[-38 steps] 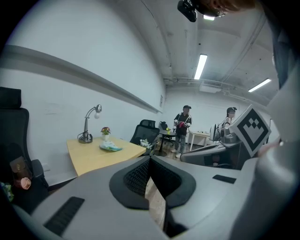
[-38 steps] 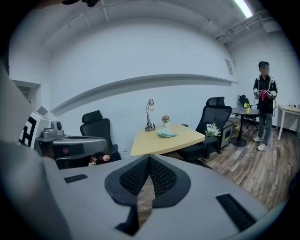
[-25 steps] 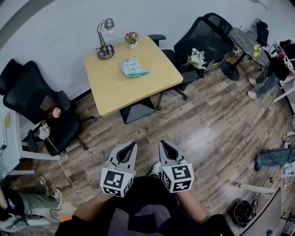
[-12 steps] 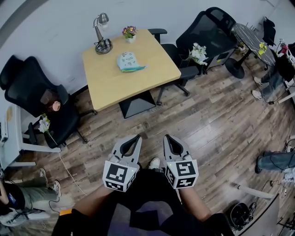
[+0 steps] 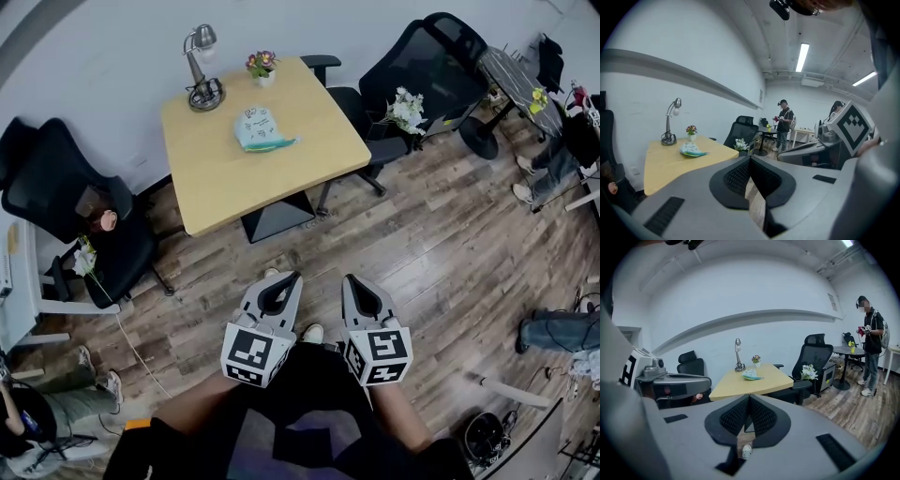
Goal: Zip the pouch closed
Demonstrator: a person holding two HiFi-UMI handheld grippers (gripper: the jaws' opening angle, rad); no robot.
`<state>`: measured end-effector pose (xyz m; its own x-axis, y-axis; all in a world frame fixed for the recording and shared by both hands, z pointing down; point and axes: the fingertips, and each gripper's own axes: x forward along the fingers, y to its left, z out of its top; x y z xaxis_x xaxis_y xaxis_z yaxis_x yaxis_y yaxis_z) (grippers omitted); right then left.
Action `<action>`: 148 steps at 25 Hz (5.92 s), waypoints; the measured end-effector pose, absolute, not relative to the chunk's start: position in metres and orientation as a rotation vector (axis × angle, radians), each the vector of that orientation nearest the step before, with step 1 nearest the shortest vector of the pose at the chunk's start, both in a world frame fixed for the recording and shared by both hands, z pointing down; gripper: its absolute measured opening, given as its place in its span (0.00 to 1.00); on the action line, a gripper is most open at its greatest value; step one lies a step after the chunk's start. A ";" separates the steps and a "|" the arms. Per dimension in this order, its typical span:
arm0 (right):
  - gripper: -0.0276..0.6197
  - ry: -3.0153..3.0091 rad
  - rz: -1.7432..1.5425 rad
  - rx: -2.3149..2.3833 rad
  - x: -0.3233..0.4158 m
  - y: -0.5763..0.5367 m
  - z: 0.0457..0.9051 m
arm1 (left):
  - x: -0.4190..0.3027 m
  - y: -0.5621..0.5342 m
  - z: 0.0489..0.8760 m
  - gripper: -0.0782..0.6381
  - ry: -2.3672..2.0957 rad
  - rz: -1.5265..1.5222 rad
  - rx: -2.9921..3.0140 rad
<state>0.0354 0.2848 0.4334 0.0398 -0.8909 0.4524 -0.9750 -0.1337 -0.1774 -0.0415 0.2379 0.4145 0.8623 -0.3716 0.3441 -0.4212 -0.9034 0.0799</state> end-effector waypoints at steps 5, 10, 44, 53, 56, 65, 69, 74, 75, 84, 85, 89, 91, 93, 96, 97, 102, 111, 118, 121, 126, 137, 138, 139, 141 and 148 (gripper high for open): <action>0.07 -1.887 0.695 2.136 0.058 0.249 0.435 | -0.014 0.197 0.417 0.12 -0.563 0.463 2.875; 0.07 -1.886 0.690 2.106 0.075 0.196 0.435 | 0.006 0.141 0.416 0.12 -0.578 0.450 2.854; 0.07 -1.889 0.550 1.825 0.102 -0.062 0.436 | -0.035 -0.102 0.409 0.12 -0.870 0.418 2.758; 0.07 -1.934 0.487 1.526 0.119 -0.107 0.471 | -0.006 -0.145 0.435 0.12 -0.950 0.516 2.717; 0.07 -1.941 0.457 1.425 0.127 -0.116 0.487 | 0.007 -0.153 0.451 0.12 -0.960 0.565 2.702; 0.18 -1.939 0.290 1.118 0.146 -0.133 0.529 | 0.033 -0.161 0.491 0.12 -0.957 0.667 2.656; 0.20 -1.931 0.188 0.974 0.151 -0.138 0.552 | 0.039 -0.161 0.506 0.12 -0.966 0.708 2.623; 0.21 -1.916 0.078 0.802 0.153 -0.139 0.579 | 0.042 -0.162 0.518 0.12 -0.985 0.738 2.586; 0.21 -1.911 0.061 0.776 0.153 -0.139 0.583 | 0.043 -0.162 0.520 0.12 -0.987 0.744 2.579; 0.21 -1.875 -0.056 0.618 0.152 -0.140 0.610 | 0.046 -0.163 0.535 0.12 -0.956 0.784 2.538; 0.21 -1.868 -0.073 0.603 0.152 -0.141 0.613 | 0.046 -0.163 0.536 0.12 -0.953 0.788 2.532; 0.21 -1.866 -0.108 0.548 0.149 -0.141 0.620 | 0.046 -0.163 0.540 0.12 -0.942 0.792 2.517; 0.21 -1.866 -0.120 0.529 0.148 -0.142 0.622 | 0.046 -0.162 0.541 0.12 -0.941 0.793 2.513; 0.21 -1.865 -0.128 0.511 0.147 -0.143 0.624 | 0.046 -0.162 0.541 0.12 -0.942 0.794 2.510; 0.21 -1.874 -0.128 0.485 0.145 -0.144 0.625 | 0.044 -0.160 0.542 0.12 -0.942 0.794 2.506; 0.21 -1.879 -0.124 0.477 0.144 -0.144 0.625 | 0.044 -0.160 0.542 0.12 -0.942 0.794 2.505; 0.19 -1.900 -0.106 0.439 0.142 -0.147 0.625 | 0.045 -0.158 0.542 0.12 -0.945 0.793 2.501; 0.12 -1.916 -0.068 0.367 0.138 -0.147 0.629 | 0.044 -0.154 0.542 0.12 -0.961 0.799 2.501; 0.07 -2.012 0.287 0.329 0.126 -0.133 0.612 | 0.041 -0.156 0.537 0.12 -0.991 0.790 2.510; 0.07 -2.069 0.469 0.329 0.116 -0.129 0.595 | 0.040 -0.157 0.531 0.12 -0.997 0.770 2.526; 0.07 -2.107 0.562 0.358 0.103 -0.134 0.567 | 0.039 -0.159 0.516 0.12 -1.007 0.725 2.566; 0.07 -2.231 0.758 0.419 0.068 -0.144 0.483 | 0.035 -0.149 0.461 0.13 -0.958 0.655 2.732; 0.07 -2.243 0.767 0.423 0.065 -0.145 0.476 | 0.035 -0.147 0.459 0.13 -0.946 0.669 2.743; 0.07 -2.255 0.775 0.425 0.062 -0.145 0.470 | 0.034 -0.146 0.457 0.13 -0.937 0.686 2.754; 0.07 -2.279 0.785 0.425 0.056 -0.145 0.458 | 0.034 -0.144 0.454 0.20 -0.927 0.710 2.776; 0.07 -2.325 0.741 0.419 0.045 -0.138 0.432 | 0.036 -0.139 0.434 0.26 -0.900 0.663 2.843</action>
